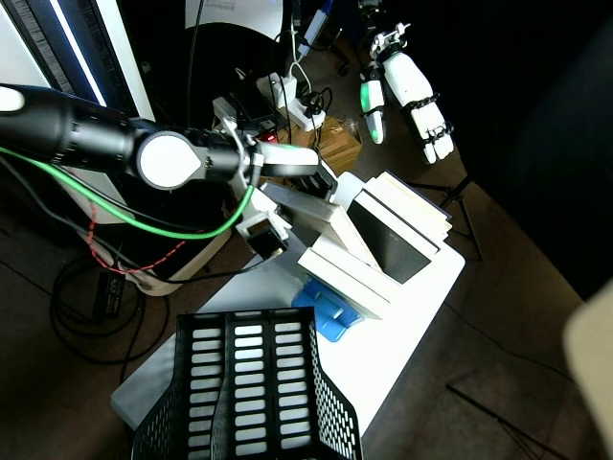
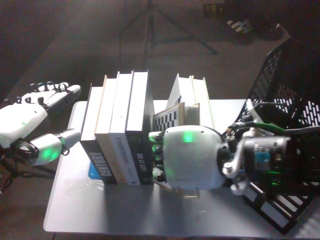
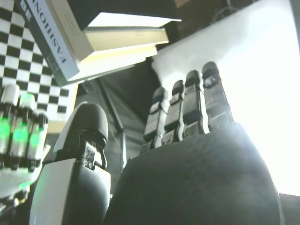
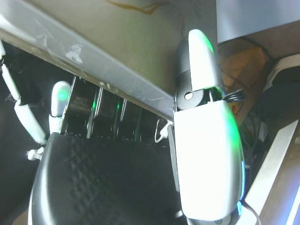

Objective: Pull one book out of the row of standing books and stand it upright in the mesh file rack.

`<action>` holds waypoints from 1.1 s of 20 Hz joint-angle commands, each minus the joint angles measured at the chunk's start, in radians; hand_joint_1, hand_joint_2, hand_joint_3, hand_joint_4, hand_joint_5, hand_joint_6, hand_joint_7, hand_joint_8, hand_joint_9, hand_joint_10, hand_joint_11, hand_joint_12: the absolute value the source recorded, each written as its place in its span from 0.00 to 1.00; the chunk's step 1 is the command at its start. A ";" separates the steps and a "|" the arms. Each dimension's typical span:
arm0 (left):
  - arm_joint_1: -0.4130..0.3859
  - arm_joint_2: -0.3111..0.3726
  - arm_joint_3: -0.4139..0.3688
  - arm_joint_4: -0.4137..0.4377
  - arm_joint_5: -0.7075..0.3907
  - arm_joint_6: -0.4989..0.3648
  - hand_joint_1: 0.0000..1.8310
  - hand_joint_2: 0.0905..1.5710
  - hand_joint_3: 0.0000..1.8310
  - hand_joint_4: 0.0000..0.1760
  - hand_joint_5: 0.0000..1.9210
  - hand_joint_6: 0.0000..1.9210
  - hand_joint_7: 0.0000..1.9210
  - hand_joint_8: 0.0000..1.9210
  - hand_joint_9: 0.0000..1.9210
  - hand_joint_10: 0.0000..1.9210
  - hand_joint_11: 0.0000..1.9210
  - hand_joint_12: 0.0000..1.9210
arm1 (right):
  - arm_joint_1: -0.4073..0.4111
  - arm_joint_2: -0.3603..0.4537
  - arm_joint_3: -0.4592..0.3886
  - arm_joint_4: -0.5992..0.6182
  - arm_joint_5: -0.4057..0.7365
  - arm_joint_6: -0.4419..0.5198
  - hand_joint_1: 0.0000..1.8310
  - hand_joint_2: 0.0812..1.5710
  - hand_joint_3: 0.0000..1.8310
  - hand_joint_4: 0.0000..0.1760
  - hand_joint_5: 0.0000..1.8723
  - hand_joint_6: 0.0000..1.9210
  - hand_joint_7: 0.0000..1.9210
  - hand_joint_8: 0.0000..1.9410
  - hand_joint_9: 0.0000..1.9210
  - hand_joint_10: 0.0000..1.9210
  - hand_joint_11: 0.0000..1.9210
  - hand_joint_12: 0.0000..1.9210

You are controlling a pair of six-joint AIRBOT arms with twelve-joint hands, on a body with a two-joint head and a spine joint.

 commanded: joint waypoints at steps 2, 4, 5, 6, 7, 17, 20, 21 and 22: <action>-0.002 0.018 -0.004 -0.011 -0.128 0.000 0.17 0.89 0.00 0.28 0.03 0.00 0.00 0.00 0.00 0.00 0.00 0.00 | 0.024 0.077 -0.025 -0.154 0.012 0.155 0.76 0.69 0.00 0.00 0.45 0.56 0.54 0.45 0.50 0.67 0.38 0.86; 0.002 0.025 -0.011 -0.019 -0.133 0.002 0.16 0.89 0.00 0.26 0.03 0.00 0.00 0.00 0.00 0.00 0.00 0.00 | 0.049 0.118 -0.056 -0.301 0.045 0.335 0.75 0.70 0.00 0.00 0.46 0.59 0.52 0.46 0.47 0.70 0.41 0.89; 0.003 0.027 -0.013 -0.022 -0.135 0.004 0.17 0.89 0.00 0.24 0.03 0.00 0.00 0.00 0.00 0.00 0.00 0.00 | 0.064 0.138 -0.069 -0.357 0.058 0.393 0.74 0.73 0.01 0.00 0.43 0.64 0.48 0.53 0.42 0.75 0.35 0.89; 0.004 0.030 -0.015 -0.027 -0.138 0.005 0.18 0.89 0.00 0.23 0.03 0.00 0.00 0.00 0.00 0.00 0.00 0.00 | 0.088 0.159 -0.086 -0.432 0.074 0.464 0.74 0.73 0.00 0.00 0.43 0.62 0.48 0.54 0.42 0.75 0.36 0.87; 0.005 0.030 -0.016 -0.031 -0.141 0.005 0.17 0.89 0.00 0.28 0.03 0.00 0.00 0.00 0.00 0.00 0.00 0.00 | 0.106 0.173 -0.097 -0.476 0.085 0.512 0.67 0.73 0.00 0.00 0.43 0.64 0.48 0.58 0.42 0.65 0.36 0.85; 0.008 0.036 -0.020 -0.045 -0.152 0.010 0.10 0.88 0.00 0.45 0.01 0.00 0.00 0.00 0.00 0.00 0.00 0.00 | 0.226 0.299 -0.180 -0.820 0.196 0.887 0.65 0.75 0.00 0.00 0.42 0.63 0.47 0.66 0.43 0.69 0.35 0.93; 0.008 0.036 -0.019 -0.047 -0.152 0.011 0.10 0.89 0.00 0.41 0.02 0.00 0.00 0.00 0.00 0.00 0.00 0.00 | 0.273 0.314 -0.191 -0.935 0.217 1.010 0.66 0.76 0.00 0.00 0.39 0.62 0.45 0.73 0.44 0.77 0.37 0.96; 0.008 0.036 -0.018 -0.048 -0.153 0.012 0.10 0.89 0.00 0.42 0.01 0.00 0.00 0.00 0.00 0.00 0.00 0.00 | 0.288 0.318 -0.194 -0.975 0.226 1.056 0.66 0.75 0.00 0.00 0.41 0.62 0.47 0.69 0.45 0.73 0.37 0.93; 0.008 0.035 -0.018 -0.049 -0.153 0.013 0.10 0.89 0.00 0.42 0.01 0.00 0.00 0.00 0.00 0.00 0.00 0.00 | 0.294 0.323 -0.196 -0.995 0.231 1.081 0.66 0.75 0.00 0.00 0.41 0.62 0.47 0.69 0.45 0.73 0.37 0.93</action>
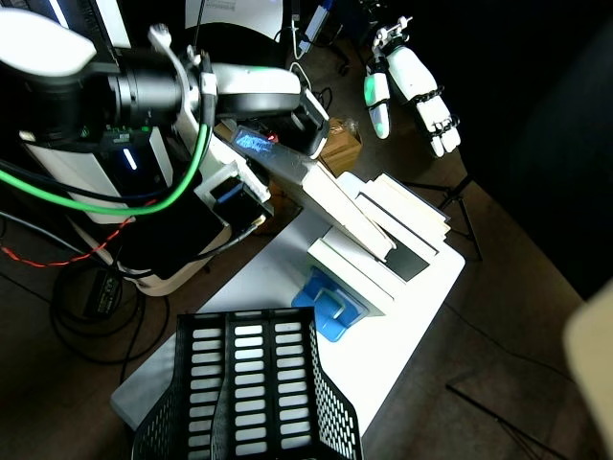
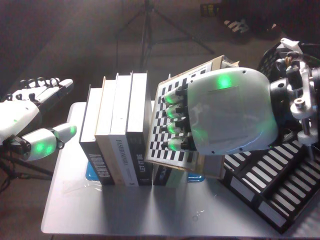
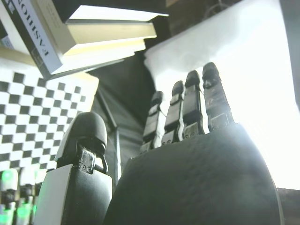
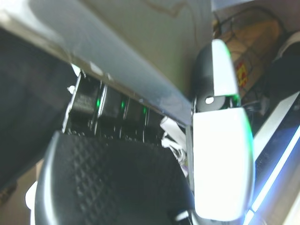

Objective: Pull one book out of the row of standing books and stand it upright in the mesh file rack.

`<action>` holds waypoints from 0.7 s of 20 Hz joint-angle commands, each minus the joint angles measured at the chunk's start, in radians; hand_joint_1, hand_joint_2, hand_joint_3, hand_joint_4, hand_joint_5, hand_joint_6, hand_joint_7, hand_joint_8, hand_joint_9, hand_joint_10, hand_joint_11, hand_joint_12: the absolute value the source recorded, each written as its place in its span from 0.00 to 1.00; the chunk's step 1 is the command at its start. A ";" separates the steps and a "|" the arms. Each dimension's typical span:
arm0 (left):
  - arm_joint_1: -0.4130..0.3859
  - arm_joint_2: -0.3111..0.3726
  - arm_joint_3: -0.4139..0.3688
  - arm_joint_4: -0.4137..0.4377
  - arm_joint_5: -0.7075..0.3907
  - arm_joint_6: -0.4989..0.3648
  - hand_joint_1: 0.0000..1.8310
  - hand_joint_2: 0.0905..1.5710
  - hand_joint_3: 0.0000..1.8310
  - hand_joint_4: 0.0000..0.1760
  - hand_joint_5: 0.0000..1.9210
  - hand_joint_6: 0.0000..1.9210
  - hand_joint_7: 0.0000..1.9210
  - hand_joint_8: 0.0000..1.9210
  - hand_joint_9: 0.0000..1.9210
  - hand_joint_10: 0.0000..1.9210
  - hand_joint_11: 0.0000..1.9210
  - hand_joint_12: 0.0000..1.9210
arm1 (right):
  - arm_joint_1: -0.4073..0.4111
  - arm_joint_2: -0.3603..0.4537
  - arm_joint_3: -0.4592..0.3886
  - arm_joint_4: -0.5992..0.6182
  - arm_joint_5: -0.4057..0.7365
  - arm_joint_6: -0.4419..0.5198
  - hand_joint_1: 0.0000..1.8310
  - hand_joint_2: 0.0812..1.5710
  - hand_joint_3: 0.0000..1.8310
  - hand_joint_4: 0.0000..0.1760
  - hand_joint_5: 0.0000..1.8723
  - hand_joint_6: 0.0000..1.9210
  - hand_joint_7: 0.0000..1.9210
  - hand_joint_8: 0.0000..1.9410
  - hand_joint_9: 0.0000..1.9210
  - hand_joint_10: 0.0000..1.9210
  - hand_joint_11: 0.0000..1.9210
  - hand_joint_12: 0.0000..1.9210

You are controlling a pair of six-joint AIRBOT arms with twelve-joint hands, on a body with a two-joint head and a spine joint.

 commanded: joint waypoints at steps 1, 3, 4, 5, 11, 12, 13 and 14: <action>-0.004 0.011 0.005 -0.007 -0.122 0.006 0.12 0.89 0.00 0.41 0.01 0.00 0.00 0.00 0.00 0.00 0.00 0.00 | 0.017 0.018 -0.003 -0.005 0.002 0.030 0.67 0.75 0.00 0.00 0.43 0.63 0.45 0.67 0.54 0.87 0.50 0.99; -0.004 0.011 0.007 -0.010 -0.120 0.009 0.12 0.88 0.00 0.43 0.02 0.00 0.00 0.00 0.00 0.00 0.00 0.00 | 0.041 0.033 -0.011 -0.081 0.013 0.109 0.66 0.75 0.00 0.00 0.44 0.55 0.48 0.77 0.55 0.91 0.52 1.00; -0.004 0.010 0.009 -0.011 -0.119 0.010 0.11 0.88 0.00 0.43 0.02 0.00 0.00 0.00 0.00 0.00 0.00 0.00 | 0.055 0.040 -0.014 -0.112 0.018 0.142 0.62 0.74 0.00 0.00 0.45 0.61 0.55 0.82 0.62 0.95 0.59 1.00; -0.004 0.005 0.013 -0.012 -0.117 0.010 0.10 0.88 0.00 0.43 0.02 0.00 0.00 0.00 0.00 0.00 0.00 0.00 | 0.072 0.050 -0.017 -0.140 0.027 0.176 0.62 0.74 0.00 0.00 0.45 0.63 0.58 0.82 0.62 0.95 0.56 1.00; -0.005 -0.005 0.022 -0.016 -0.109 0.015 0.12 0.87 0.00 0.46 0.02 0.00 0.00 0.00 0.00 0.00 0.00 0.00 | 0.146 0.115 -0.055 -0.196 0.035 0.217 0.68 0.74 0.00 0.00 0.47 0.51 0.46 0.73 0.43 0.86 0.35 1.00; -0.005 -0.007 0.025 -0.017 -0.107 0.016 0.13 0.87 0.00 0.40 0.02 0.00 0.00 0.00 0.00 0.00 0.00 0.00 | 0.156 0.125 -0.058 -0.198 0.035 0.217 0.65 0.75 0.00 0.00 0.44 0.61 0.44 0.69 0.37 0.77 0.25 1.00; -0.006 -0.009 0.027 -0.017 -0.106 0.017 0.13 0.87 0.00 0.40 0.02 0.00 0.00 0.00 0.00 0.00 0.00 0.00 | 0.165 0.138 -0.064 -0.205 0.034 0.222 0.65 0.75 0.00 0.00 0.44 0.61 0.44 0.69 0.37 0.77 0.25 1.00; -0.008 -0.011 0.029 -0.017 -0.103 0.019 0.13 0.87 0.00 0.37 0.02 0.00 0.00 0.00 0.00 0.00 0.00 0.00 | 0.173 0.149 -0.068 -0.219 0.030 0.236 0.66 0.76 0.00 0.00 0.43 0.59 0.43 0.77 0.36 0.90 0.28 1.00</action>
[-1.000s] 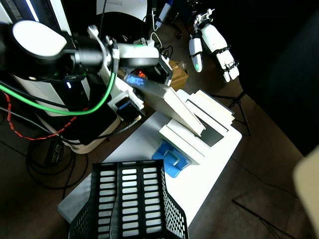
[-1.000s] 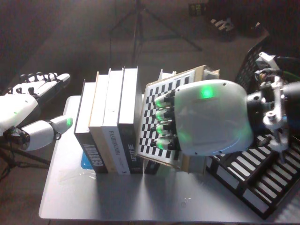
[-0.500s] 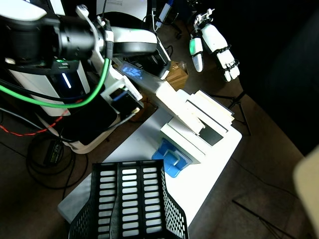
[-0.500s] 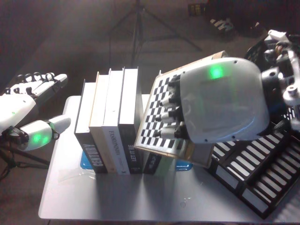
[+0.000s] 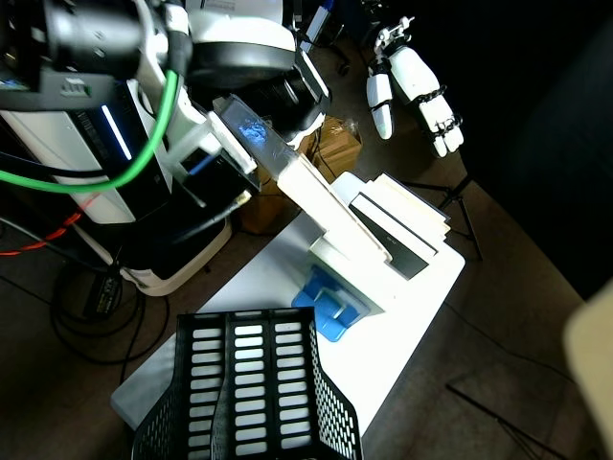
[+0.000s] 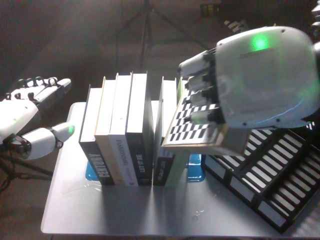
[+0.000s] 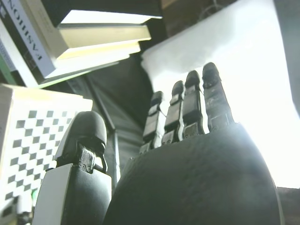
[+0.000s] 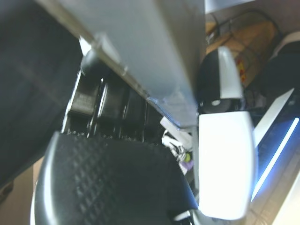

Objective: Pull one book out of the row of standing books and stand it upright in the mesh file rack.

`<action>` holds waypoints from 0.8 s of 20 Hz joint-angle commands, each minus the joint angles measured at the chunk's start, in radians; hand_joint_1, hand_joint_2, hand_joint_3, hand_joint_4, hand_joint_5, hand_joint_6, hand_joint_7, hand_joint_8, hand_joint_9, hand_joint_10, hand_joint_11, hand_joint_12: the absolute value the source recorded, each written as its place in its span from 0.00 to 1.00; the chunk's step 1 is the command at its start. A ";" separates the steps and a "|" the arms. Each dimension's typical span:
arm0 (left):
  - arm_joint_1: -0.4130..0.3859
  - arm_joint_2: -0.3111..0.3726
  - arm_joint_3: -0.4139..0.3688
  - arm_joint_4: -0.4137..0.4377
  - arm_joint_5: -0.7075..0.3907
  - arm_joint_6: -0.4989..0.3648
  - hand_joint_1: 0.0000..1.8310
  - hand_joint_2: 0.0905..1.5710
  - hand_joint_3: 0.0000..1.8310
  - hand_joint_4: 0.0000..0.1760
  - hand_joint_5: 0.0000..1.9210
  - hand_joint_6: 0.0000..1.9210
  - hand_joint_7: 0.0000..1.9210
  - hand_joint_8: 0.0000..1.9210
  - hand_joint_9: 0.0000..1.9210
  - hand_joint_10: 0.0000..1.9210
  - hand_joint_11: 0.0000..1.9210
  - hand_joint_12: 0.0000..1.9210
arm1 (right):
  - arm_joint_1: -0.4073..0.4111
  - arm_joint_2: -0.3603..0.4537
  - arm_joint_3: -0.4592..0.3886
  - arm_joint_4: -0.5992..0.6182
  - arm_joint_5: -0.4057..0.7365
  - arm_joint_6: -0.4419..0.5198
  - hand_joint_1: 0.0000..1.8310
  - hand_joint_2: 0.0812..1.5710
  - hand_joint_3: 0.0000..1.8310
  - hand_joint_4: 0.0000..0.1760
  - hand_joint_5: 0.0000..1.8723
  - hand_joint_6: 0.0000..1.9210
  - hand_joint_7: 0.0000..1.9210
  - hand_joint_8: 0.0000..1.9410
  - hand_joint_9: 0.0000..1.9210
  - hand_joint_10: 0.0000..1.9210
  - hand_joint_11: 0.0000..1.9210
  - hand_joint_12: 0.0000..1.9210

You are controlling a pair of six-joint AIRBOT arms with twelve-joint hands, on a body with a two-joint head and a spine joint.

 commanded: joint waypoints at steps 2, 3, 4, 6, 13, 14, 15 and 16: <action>-0.008 0.001 0.008 -0.002 -0.114 0.004 0.13 0.87 0.00 0.36 0.02 0.00 0.00 0.00 0.00 0.00 0.00 0.00 | 0.041 0.027 -0.007 -0.045 -0.043 0.051 0.65 0.77 0.01 0.00 0.41 0.61 0.42 0.78 0.37 0.91 0.31 1.00; -0.010 0.000 0.010 -0.002 -0.111 0.005 0.12 0.87 0.00 0.40 0.02 0.00 0.00 0.00 0.00 0.00 0.00 0.00 | 0.074 0.048 -0.014 -0.094 -0.043 0.089 0.64 0.78 0.01 0.00 0.40 0.63 0.40 0.80 0.37 0.93 0.34 1.00; -0.012 -0.001 0.011 -0.002 -0.109 0.006 0.12 0.87 0.00 0.40 0.02 0.00 0.00 0.00 0.00 0.00 0.00 0.00 | 0.104 0.065 -0.023 -0.109 -0.044 0.097 0.64 0.78 0.01 0.00 0.40 0.63 0.40 0.80 0.37 0.93 0.34 1.00; -0.016 -0.003 0.013 0.000 -0.104 0.008 0.12 0.87 0.00 0.43 0.02 0.00 0.00 0.00 0.00 0.00 0.00 0.00 | 0.125 0.095 -0.040 -0.149 -0.061 0.117 0.65 0.78 0.00 0.00 0.38 0.63 0.42 0.81 0.47 0.94 0.38 1.00; -0.017 0.014 -0.009 -0.002 -0.104 0.008 0.11 0.87 0.00 0.43 0.01 0.00 0.00 0.00 0.00 0.00 0.00 0.00 | 0.120 0.120 -0.025 -0.441 -0.120 0.369 0.64 0.78 0.00 0.00 0.46 0.67 0.31 0.75 0.11 0.81 0.00 1.00; -0.016 0.017 -0.014 -0.003 -0.105 0.008 0.10 0.87 0.00 0.47 0.01 0.00 0.00 0.00 0.00 0.00 0.00 0.00 | 0.109 0.113 -0.017 -0.457 -0.131 0.382 0.65 0.77 0.00 0.00 0.48 0.62 0.35 0.74 0.13 0.81 0.00 1.00; -0.009 0.023 -0.020 -0.008 -0.108 0.008 0.11 0.87 0.00 0.51 0.01 0.00 0.00 0.00 0.00 0.00 0.00 0.00 | 0.084 0.095 -0.003 -0.459 -0.153 0.383 0.65 0.76 0.00 0.00 0.47 0.60 0.37 0.74 0.19 0.84 0.00 1.00; 0.007 0.032 -0.028 -0.021 -0.118 0.008 0.11 0.87 0.00 0.56 0.01 0.00 0.00 0.00 0.00 0.00 0.00 0.00 | 0.042 0.056 0.026 -0.462 -0.193 0.383 0.65 0.76 0.00 0.00 0.47 0.63 0.37 0.71 0.20 0.75 0.00 1.00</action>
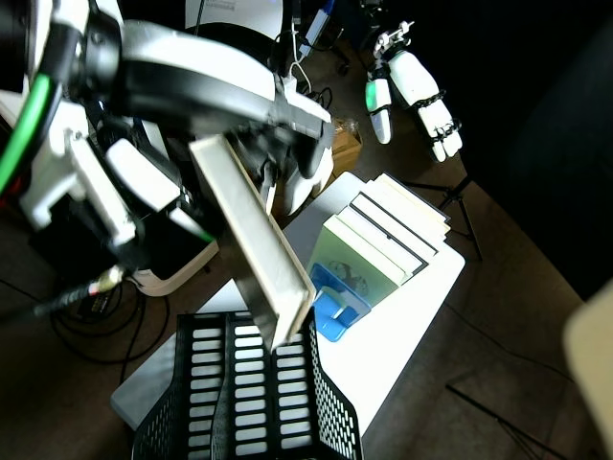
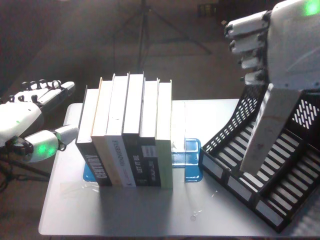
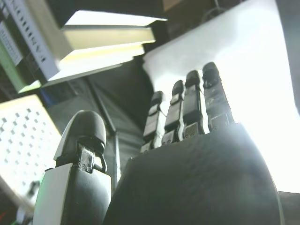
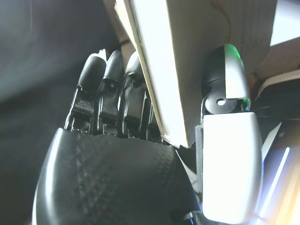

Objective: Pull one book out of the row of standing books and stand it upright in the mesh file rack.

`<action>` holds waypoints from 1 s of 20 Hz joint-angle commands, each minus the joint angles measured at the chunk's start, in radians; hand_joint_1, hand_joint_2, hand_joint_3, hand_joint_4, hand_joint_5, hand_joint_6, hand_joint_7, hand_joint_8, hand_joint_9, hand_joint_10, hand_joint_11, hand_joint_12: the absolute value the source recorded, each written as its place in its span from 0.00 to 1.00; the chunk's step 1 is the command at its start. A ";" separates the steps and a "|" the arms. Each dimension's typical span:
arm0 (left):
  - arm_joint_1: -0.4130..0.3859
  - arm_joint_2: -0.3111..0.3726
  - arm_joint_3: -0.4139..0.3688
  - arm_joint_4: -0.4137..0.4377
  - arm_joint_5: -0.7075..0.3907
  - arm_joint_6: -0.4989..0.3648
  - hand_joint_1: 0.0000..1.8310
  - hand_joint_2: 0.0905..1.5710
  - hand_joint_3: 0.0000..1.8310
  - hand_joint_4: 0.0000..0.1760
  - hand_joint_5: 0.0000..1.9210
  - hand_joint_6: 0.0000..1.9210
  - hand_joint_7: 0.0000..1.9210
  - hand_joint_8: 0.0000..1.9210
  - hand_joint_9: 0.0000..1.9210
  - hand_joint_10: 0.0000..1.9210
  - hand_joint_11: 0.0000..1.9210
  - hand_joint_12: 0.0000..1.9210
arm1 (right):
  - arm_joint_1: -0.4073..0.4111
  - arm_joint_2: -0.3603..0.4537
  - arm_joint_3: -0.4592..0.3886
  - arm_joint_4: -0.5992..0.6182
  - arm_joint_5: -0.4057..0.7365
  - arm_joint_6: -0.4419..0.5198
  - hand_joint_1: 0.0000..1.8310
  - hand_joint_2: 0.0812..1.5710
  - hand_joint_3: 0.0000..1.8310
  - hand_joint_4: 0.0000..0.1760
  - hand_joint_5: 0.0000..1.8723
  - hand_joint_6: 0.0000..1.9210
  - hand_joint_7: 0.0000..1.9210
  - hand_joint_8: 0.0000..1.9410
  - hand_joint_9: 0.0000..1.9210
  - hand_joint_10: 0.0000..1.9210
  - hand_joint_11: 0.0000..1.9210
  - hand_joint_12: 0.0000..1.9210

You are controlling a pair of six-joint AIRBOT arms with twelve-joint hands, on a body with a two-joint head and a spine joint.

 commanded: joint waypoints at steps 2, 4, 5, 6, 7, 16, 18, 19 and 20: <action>0.011 0.024 -0.008 -0.031 -0.129 0.000 0.10 0.87 0.00 0.63 0.01 0.00 0.00 0.00 0.00 0.00 0.00 0.00 | -0.022 -0.038 0.034 -0.002 -0.127 -0.008 0.62 0.77 0.00 0.00 0.43 0.67 0.23 0.50 0.03 0.62 0.00 0.94; 0.018 0.030 -0.014 -0.037 -0.135 0.000 0.08 0.87 0.00 0.64 0.01 0.00 0.00 0.00 0.00 0.00 0.00 0.00 | -0.065 -0.082 0.071 -0.005 -0.175 -0.008 0.61 0.75 0.00 0.00 0.43 0.65 0.28 0.20 0.03 0.30 0.00 0.04; 0.024 0.033 -0.019 -0.042 -0.141 0.000 0.08 0.87 0.00 0.67 0.01 0.00 0.00 0.00 0.00 0.00 0.00 0.00 | -0.092 -0.113 0.096 -0.018 -0.203 -0.008 0.65 0.76 0.00 0.00 0.48 0.63 0.36 0.58 0.23 0.61 0.11 0.74; 0.029 0.035 -0.021 -0.046 -0.145 -0.001 0.09 0.87 0.00 0.66 0.01 0.00 0.00 0.00 0.00 0.00 0.00 0.00 | -0.108 -0.134 0.115 -0.027 -0.225 -0.008 0.65 0.75 0.00 0.00 0.48 0.63 0.39 0.64 0.31 0.66 0.15 0.93; 0.034 0.036 -0.025 -0.051 -0.151 -0.002 0.10 0.87 0.00 0.61 0.01 0.00 0.00 0.00 0.00 0.00 0.00 0.00 | -0.126 -0.153 0.139 -0.033 -0.247 -0.008 0.65 0.74 0.00 0.00 0.48 0.63 0.43 0.63 0.35 0.63 0.18 0.94; 0.066 0.036 -0.036 -0.068 -0.194 -0.021 0.14 0.86 0.00 0.62 0.02 0.00 0.00 0.00 0.00 0.00 0.00 0.00 | -0.172 -0.279 0.340 -0.551 -0.250 0.588 0.35 0.85 0.02 0.63 0.29 0.79 0.37 0.49 0.28 0.65 0.15 0.93; 0.077 0.035 -0.037 -0.073 -0.211 -0.029 0.13 0.86 0.00 0.57 0.02 0.00 0.00 0.00 0.00 0.00 0.00 0.00 | -0.180 -0.314 0.405 -0.551 -0.245 0.642 0.72 0.75 0.00 0.00 0.51 0.53 0.42 0.66 0.32 0.80 0.16 0.99; 0.077 0.033 -0.038 -0.073 -0.214 -0.029 0.13 0.86 0.00 0.56 0.02 0.00 0.00 0.00 0.00 0.00 0.00 0.00 | -0.185 -0.328 0.431 -0.551 -0.245 0.658 0.66 0.77 0.00 0.00 0.48 0.58 0.35 0.75 0.21 0.79 0.07 1.00; 0.078 0.031 -0.037 -0.072 -0.215 -0.028 0.12 0.86 0.00 0.60 0.02 0.00 0.00 0.00 0.00 0.00 0.00 0.00 | -0.187 -0.336 0.446 -0.551 -0.245 0.665 0.65 0.78 0.00 0.00 0.47 0.62 0.32 0.77 0.17 0.80 0.02 1.00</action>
